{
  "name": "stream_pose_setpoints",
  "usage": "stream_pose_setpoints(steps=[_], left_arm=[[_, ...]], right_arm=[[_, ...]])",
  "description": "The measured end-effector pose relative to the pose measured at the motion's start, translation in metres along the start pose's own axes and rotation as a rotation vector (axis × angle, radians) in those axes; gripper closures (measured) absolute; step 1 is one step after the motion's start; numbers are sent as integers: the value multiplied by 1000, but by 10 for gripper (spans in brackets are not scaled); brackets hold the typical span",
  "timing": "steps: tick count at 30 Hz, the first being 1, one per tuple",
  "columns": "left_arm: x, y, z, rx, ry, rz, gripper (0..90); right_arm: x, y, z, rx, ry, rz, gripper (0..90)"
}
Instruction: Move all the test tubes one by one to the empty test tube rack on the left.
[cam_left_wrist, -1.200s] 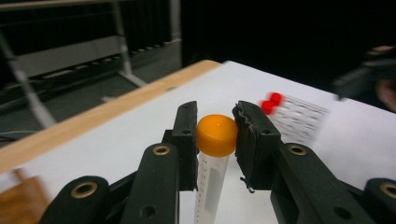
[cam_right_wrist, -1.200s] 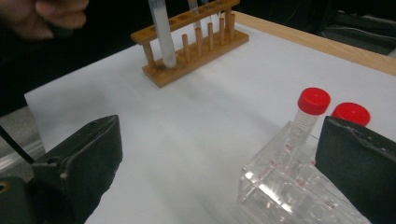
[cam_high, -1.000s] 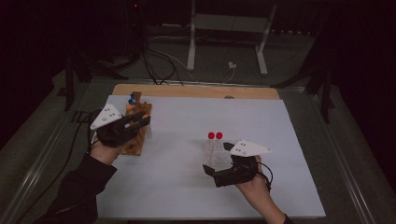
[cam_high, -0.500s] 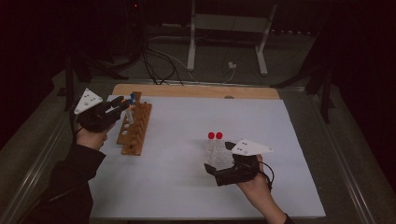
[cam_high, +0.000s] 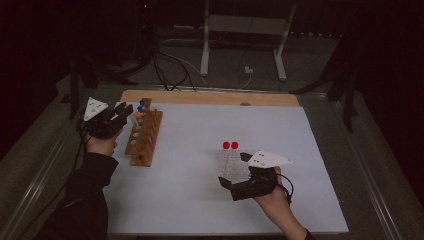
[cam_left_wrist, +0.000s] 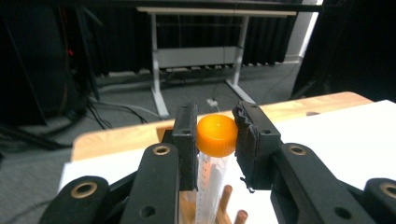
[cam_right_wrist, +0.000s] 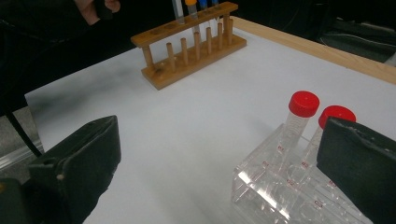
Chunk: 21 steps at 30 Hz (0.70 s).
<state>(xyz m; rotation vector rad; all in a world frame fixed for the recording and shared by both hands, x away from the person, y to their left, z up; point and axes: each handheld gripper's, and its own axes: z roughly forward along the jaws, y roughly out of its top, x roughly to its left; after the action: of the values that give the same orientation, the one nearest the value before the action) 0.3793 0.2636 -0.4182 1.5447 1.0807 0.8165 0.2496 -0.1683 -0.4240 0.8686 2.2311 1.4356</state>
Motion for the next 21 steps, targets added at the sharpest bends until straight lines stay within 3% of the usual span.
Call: stream_pose_setpoints(steps=[9,15,21], left_arm=[[-6,-21,18,119,12,22,717],[-7,-32,23,165,19,19,715],[-6,-34,21,168,18,10,713]], right_arm=[[0,0,-1,2,7,-1,0],[-1,0,-2,3,6,1,0],[-1,2,-2,1,8,-1,0]])
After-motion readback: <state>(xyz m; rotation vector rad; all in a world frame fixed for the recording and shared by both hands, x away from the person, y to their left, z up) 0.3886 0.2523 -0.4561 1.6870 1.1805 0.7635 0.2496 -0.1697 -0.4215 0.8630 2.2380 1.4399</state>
